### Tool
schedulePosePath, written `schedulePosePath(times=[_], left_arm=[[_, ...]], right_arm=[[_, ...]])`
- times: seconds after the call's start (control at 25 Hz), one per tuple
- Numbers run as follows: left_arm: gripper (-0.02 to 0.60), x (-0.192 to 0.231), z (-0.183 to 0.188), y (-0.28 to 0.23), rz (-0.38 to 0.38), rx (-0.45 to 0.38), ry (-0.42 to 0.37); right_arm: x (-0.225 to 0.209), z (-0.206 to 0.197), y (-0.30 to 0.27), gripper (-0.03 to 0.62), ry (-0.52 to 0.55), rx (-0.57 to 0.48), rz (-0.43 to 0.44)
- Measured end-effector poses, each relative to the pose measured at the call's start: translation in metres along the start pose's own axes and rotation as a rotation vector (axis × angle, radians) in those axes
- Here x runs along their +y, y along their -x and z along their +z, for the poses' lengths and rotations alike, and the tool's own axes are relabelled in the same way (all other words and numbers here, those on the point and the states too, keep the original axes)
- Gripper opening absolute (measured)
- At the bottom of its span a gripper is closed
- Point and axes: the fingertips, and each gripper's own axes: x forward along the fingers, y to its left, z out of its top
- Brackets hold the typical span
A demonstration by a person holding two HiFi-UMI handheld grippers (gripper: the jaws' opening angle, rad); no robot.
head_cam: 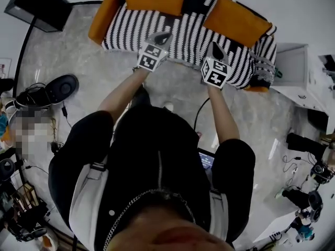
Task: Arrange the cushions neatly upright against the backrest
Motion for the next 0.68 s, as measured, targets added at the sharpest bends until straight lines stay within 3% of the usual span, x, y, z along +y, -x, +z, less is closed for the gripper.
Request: schedulePosePath(times=[0.68], left_arm=[[0.011,-0.046,0.009,0.000,0.018,-0.013,-0.017]], right_arm=[[-0.012,-0.007,0.023,0.002,-0.017,-0.038,0.069]])
